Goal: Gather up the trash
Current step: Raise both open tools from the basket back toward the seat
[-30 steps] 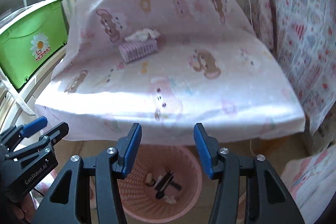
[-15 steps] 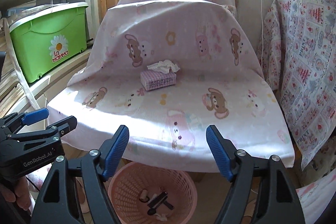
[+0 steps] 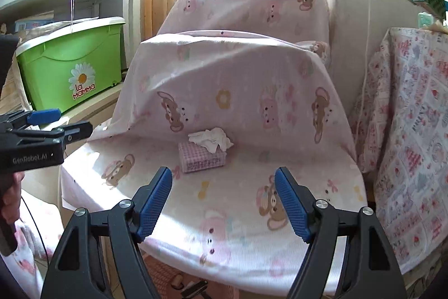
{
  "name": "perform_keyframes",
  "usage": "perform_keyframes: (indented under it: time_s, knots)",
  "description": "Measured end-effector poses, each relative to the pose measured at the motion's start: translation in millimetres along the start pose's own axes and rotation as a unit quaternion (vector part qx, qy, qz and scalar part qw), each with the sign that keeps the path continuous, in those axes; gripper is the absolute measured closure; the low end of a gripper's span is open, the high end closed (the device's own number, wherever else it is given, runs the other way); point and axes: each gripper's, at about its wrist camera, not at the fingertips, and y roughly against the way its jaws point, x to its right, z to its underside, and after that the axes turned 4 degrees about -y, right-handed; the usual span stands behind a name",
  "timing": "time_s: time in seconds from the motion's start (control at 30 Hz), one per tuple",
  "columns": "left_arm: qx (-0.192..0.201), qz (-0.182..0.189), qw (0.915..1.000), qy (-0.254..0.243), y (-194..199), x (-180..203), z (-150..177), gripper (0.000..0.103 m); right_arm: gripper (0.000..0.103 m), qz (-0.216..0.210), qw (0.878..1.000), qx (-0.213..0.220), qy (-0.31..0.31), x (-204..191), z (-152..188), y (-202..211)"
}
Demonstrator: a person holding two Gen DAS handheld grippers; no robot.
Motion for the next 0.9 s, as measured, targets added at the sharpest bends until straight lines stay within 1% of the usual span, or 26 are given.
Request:
perform_keyframes:
  time_s: [0.07, 0.13, 0.2, 0.27, 0.43, 0.5, 0.53, 0.6, 0.73, 0.83, 0.9]
  knots:
    - [-0.002, 0.004, 1.0, -0.007, -9.3, -1.3, -8.6, 0.016, 0.025, 0.007, 1.0, -0.005, 0.003, 6.3, -5.7, -10.6]
    - [-0.006, 0.009, 0.9998, -0.017, -20.7, -1.0, -15.2, 0.013, 0.025, 0.012, 1.0, -0.001, 0.003, 13.5, -11.8, -19.9]
    - [-0.014, 0.026, 0.9992, -0.026, -32.4, -2.9, -18.3, 0.01, 0.025, 0.017, 1.0, 0.003, -0.002, 19.7, -16.6, -27.4]
    - [-0.028, 0.042, 0.9986, -0.019, -46.9, -8.8, -13.7, 0.008, 0.025, 0.023, 1.0, 0.005, -0.01, 26.1, -18.7, -33.7]
    - [-0.078, 0.049, 0.9958, 0.008, -82.7, -16.4, 10.7, 0.008, 0.025, 0.04, 0.999, -0.002, -0.011, 35.3, -11.3, -52.9]
    - [-0.095, 0.065, 0.9931, 0.023, -92.4, -16.1, 15.5, 0.008, 0.025, 0.035, 0.999, -0.015, -0.024, 39.4, -8.7, -62.2]
    - [-0.097, 0.071, 0.9924, 0.027, -95.6, -14.6, 16.5, 0.008, 0.025, 0.032, 0.999, -0.019, -0.028, 40.3, -7.7, -65.1]
    - [-0.095, 0.067, 0.9929, 0.021, -99.9, -8.8, 17.0, 0.008, 0.025, 0.029, 0.999, -0.025, -0.034, 42.0, -7.2, -71.1]
    - [-0.091, 0.045, 0.9948, -0.001, -104.8, 4.8, 19.7, 0.008, 0.025, 0.025, 0.998, -0.036, -0.039, 42.7, -6.5, -81.0]
    - [-0.086, 0.032, 0.9958, -0.001, -105.1, 10.1, 20.8, 0.008, 0.025, 0.016, 0.998, -0.038, -0.045, 42.1, -9.5, -87.0]
    - [-0.083, 0.032, 0.996, 0.007, -104.7, 10.0, 19.6, 0.008, 0.025, 0.011, 0.998, -0.038, -0.044, 39.8, -12.9, -91.5]
